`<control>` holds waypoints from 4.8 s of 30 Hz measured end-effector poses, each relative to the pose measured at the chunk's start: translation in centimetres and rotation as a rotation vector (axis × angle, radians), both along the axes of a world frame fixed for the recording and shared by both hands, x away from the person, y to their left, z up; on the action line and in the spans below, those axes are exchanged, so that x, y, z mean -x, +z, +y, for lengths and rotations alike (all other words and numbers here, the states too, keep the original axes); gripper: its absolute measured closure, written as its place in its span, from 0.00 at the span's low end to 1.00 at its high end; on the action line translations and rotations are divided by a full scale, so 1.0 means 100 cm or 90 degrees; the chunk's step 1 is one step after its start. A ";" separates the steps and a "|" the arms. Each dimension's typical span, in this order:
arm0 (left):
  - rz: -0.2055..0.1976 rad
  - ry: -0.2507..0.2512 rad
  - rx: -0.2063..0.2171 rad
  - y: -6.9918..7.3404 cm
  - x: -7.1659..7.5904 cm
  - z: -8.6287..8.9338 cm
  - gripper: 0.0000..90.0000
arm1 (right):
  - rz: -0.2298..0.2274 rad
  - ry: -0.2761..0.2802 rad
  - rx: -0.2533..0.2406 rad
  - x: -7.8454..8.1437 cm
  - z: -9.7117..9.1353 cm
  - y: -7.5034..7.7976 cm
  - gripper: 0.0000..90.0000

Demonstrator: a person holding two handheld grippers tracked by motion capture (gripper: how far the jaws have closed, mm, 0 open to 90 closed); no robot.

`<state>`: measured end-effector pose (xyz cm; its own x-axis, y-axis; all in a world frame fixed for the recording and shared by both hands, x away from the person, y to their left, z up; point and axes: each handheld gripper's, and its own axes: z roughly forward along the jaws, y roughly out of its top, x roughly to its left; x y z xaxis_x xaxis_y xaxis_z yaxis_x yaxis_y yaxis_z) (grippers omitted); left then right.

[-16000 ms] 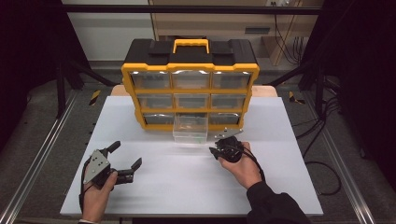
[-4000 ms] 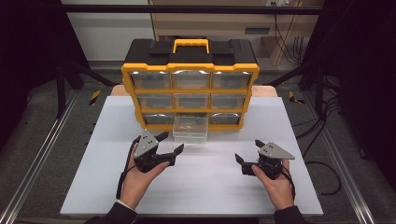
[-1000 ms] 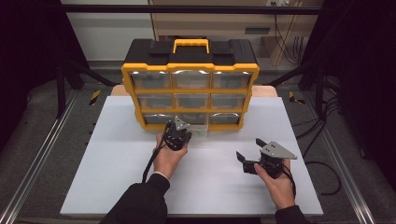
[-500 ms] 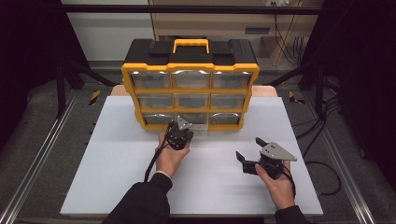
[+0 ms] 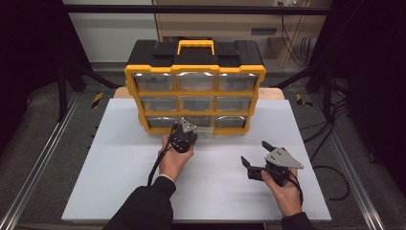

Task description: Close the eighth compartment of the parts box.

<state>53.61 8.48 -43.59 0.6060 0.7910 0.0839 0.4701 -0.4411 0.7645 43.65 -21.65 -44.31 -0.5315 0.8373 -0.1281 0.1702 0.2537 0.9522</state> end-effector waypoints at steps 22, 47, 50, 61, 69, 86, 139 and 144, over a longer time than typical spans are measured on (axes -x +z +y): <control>-0.006 0.004 -0.011 0.003 -0.009 -0.010 1.00 | 0.002 -0.006 0.005 0.002 -0.001 -0.002 0.12; -0.012 0.010 -0.013 0.002 -0.014 -0.014 1.00 | -0.006 0.000 -0.012 0.000 -0.004 -0.005 0.08; -0.010 0.006 -0.019 0.002 -0.015 -0.013 1.00 | -0.004 0.001 -0.013 0.000 -0.004 -0.006 0.08; -0.009 0.007 -0.028 0.006 -0.018 -0.011 1.00 | 0.015 0.011 -0.030 0.000 -0.005 -0.006 0.07; -0.004 0.009 -0.016 0.008 -0.017 -0.014 1.00 | 0.018 0.016 -0.032 -0.001 -0.005 -0.008 0.07; -0.017 0.014 -0.033 0.005 -0.022 -0.013 1.00 | 0.005 0.018 -0.026 -0.002 -0.005 -0.011 0.07; -0.062 0.040 -0.033 0.000 -0.038 -0.016 1.00 | 0.007 0.008 -0.037 -0.001 -0.009 -0.011 0.07; -0.063 0.043 -0.031 0.000 -0.039 -0.017 1.00 | 0.006 0.009 -0.037 -0.002 -0.010 -0.012 0.07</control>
